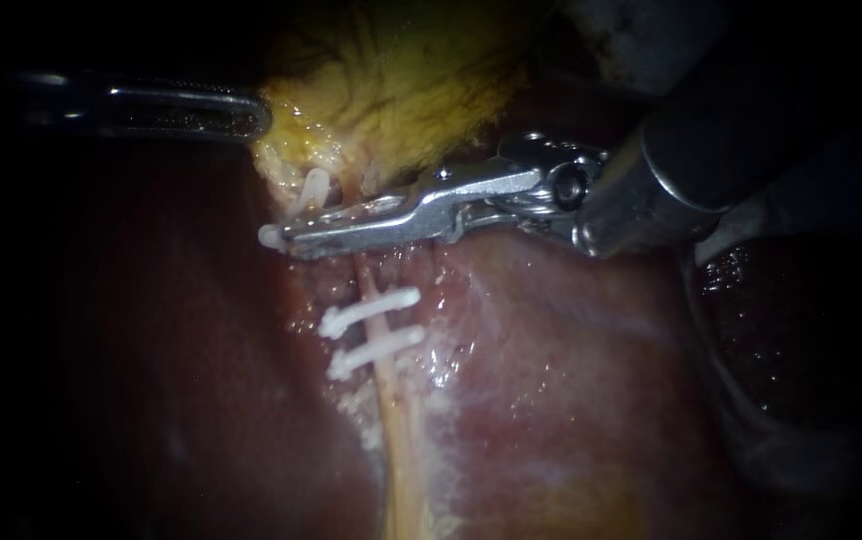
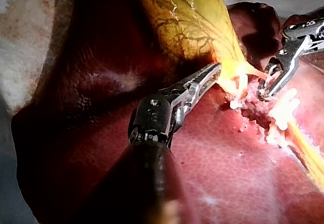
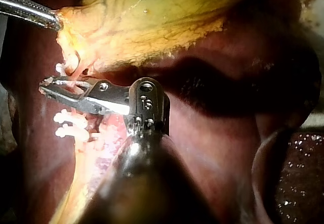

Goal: Clipping third clip right tube

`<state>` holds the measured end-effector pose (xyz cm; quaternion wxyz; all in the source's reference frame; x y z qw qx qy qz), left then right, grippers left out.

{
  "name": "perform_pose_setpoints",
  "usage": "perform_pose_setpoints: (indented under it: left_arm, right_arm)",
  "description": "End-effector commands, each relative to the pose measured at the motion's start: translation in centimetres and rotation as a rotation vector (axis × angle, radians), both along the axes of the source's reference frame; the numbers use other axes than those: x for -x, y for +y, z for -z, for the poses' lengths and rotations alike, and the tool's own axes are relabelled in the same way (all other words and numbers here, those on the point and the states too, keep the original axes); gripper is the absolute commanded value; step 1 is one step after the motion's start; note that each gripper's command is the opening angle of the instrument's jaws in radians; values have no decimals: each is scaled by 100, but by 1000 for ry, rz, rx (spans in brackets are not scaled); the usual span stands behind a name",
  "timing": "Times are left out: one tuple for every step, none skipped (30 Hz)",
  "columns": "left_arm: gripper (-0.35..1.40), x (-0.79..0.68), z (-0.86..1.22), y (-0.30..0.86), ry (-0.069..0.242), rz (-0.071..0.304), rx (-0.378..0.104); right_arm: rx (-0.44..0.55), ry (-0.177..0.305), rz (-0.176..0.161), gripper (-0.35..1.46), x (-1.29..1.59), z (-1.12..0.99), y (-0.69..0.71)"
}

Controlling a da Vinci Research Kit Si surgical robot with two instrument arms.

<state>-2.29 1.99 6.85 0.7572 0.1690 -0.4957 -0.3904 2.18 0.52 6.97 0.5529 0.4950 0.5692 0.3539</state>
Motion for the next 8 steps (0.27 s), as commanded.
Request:
perform_pose_setpoints:
  left_arm:
    - [-35,0,0,0,0,0,0]
    - [-35,0,0,0,0,0,0]
    - [-35,0,0,0,0,0,0]
    - [-35,0,0,0,0,0,0]
    - [-35,0,0,0,0,0,0]
    - [-35,0,0,0,0,0,0]
    - [-35,0,0,0,0,0,0]
    - [-35,0,0,0,0,0,0]
  right_arm:
    - [1,2,1,-35,-1,0,-1]
    - [1,2,1,-35,-1,0,-1]
    - [1,2,1,-35,0,0,-1]
    - [1,2,2,-35,0,0,-1]
    - [1,2,2,-35,0,-1,-1]
    - [1,2,2,-35,0,-1,-1]
    - [1,2,2,-35,0,-1,-1]
    - [1,2,2,-35,0,-1,-1]
